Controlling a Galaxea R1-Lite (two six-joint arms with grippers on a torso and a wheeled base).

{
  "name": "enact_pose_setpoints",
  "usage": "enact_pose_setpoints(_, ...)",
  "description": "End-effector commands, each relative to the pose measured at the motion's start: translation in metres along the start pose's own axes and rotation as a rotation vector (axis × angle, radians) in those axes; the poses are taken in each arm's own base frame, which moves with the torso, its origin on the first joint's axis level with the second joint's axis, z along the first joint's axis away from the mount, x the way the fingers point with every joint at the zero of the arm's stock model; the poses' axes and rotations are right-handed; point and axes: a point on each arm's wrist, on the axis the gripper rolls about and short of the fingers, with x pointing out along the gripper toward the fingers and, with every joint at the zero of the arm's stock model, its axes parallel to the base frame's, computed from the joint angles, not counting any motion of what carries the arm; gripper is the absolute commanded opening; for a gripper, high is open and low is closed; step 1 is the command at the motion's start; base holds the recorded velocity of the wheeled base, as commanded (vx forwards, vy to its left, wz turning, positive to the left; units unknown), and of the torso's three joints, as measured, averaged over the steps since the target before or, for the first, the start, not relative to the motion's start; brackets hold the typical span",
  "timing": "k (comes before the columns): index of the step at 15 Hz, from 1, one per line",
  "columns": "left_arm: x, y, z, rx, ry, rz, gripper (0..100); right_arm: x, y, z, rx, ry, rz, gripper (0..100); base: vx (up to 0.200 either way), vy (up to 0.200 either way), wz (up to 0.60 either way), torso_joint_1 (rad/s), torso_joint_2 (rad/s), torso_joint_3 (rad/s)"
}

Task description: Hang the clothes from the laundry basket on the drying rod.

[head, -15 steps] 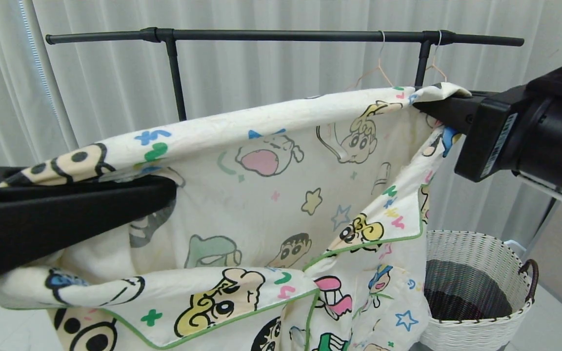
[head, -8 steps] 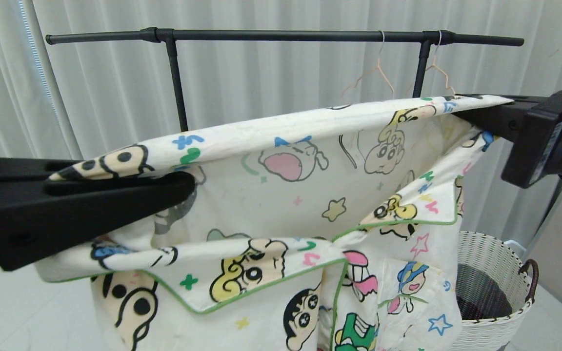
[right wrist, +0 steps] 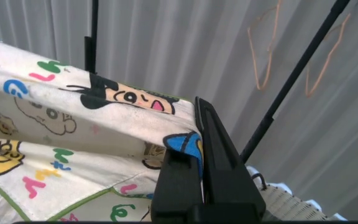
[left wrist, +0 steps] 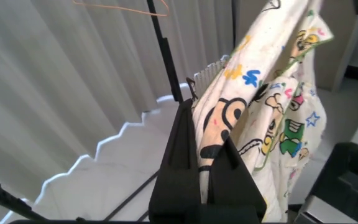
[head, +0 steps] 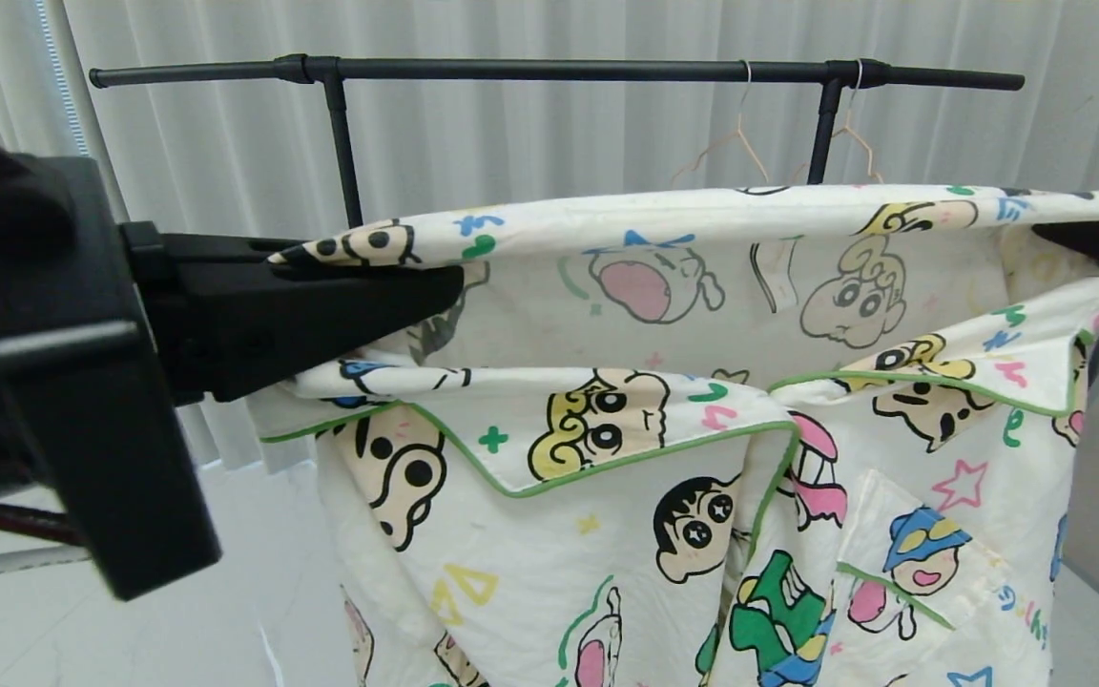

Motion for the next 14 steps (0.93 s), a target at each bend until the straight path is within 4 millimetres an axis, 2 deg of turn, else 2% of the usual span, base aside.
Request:
enact_pose_setpoints(1,0.011,0.000,-0.002,0.007,0.020,0.018,0,-0.009,-0.004,0.003,0.009,-0.021,0.003,0,0.000,0.000,0.00,0.000,0.00,0.000)
enact_pose_setpoints(6,0.015,0.006,0.000,0.040,0.008,0.051,0,-0.008,-0.003,-0.001,0.001,-0.002,0.006,0,0.000,0.000,0.00,0.000,0.00,0.000)
enact_pose_setpoints(10,0.018,0.005,0.001,0.041,0.010,0.053,0,-0.007,-0.001,-0.015,-0.016,0.042,0.013,0,0.000,0.000,0.00,0.000,0.00,0.000)
enact_pose_setpoints(11,0.020,0.005,0.001,0.041,0.013,0.054,0,-0.007,-0.001,-0.016,-0.017,0.044,0.014,100,0.000,0.000,0.00,0.000,0.00,0.000)
enact_pose_setpoints(14,0.036,0.004,0.001,0.069,0.001,0.076,0,-0.015,-0.003,-0.019,-0.015,0.033,0.052,100,0.000,0.000,0.00,0.000,0.00,0.000)
